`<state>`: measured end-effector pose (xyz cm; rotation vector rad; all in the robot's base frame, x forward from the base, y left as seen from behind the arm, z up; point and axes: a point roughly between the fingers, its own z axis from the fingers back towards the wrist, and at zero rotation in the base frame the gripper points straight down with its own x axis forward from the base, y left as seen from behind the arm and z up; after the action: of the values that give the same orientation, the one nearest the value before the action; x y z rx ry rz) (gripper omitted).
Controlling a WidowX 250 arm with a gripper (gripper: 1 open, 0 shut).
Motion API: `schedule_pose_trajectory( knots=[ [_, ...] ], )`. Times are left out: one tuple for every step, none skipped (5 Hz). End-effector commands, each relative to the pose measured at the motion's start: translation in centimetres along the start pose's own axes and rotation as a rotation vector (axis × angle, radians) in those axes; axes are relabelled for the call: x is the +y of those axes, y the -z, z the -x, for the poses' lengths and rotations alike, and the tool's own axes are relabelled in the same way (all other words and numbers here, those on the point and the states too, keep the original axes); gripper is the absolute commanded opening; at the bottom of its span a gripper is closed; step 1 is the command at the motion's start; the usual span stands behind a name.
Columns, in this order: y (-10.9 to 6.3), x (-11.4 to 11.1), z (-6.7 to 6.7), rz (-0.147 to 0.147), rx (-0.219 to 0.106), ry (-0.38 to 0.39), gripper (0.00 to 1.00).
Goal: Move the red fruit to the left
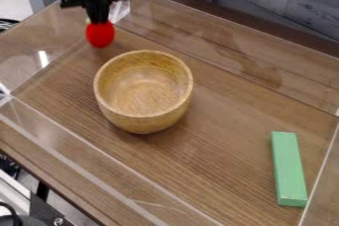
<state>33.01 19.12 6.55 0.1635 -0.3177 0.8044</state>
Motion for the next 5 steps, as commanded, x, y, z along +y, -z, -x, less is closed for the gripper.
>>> schedule_pose_trajectory(
  knots=[
    [-1.6, 0.4, -0.3, 0.008, -0.041, 0.014, 1.00],
    [-1.9, 0.9, 0.2, 0.006, -0.032, 0.032, 1.00],
    [0.0, 0.4, -0.7, -0.008, -0.023, 0.014, 0.00],
    [1.9, 0.0, -1.6, -0.023, -0.014, -0.006, 0.00],
    [3.5, -0.5, -2.1, -0.042, -0.001, -0.034, 1.00]
  ],
)
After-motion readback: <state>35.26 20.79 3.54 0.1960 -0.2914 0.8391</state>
